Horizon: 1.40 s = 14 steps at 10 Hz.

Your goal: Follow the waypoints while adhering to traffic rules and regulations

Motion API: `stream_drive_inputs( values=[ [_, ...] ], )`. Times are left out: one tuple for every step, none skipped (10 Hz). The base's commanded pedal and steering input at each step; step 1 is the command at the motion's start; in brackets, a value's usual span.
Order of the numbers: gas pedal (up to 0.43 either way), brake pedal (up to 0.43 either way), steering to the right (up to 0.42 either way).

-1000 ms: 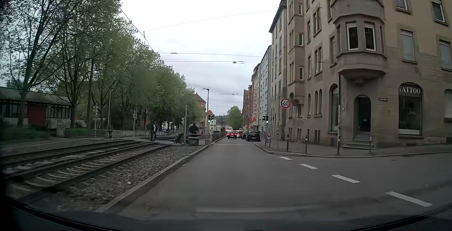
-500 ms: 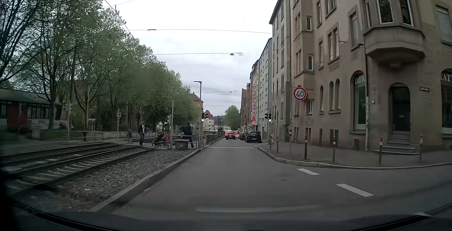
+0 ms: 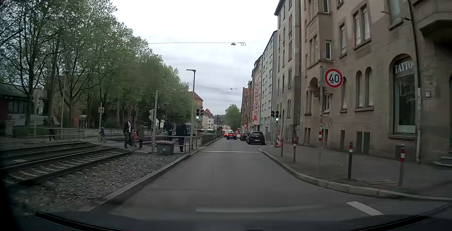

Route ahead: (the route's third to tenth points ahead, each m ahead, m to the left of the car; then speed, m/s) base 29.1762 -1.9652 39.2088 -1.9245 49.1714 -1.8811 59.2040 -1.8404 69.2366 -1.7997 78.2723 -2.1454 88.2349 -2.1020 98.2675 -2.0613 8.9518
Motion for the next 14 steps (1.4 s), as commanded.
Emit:
stream_drive_inputs(
  values=[
    [0.039,0.0,-0.001],
    [0.039,0.0,-0.001],
    [0.039,0.0,-0.001],
    [0.039,0.0,-0.003],
    [0.039,0.0,-0.005],
    [0.039,0.0,-0.005],
    [0.047,0.0,-0.004],
    [0.047,0.0,-0.004],
    [0.047,0.0,-0.005],
    [0.047,0.0,-0.004],
    [0.047,0.0,-0.004],
    [0.047,0.0,-0.005],
    [0.047,0.0,-0.004],
    [0.047,0.0,-0.003]
  ],
)
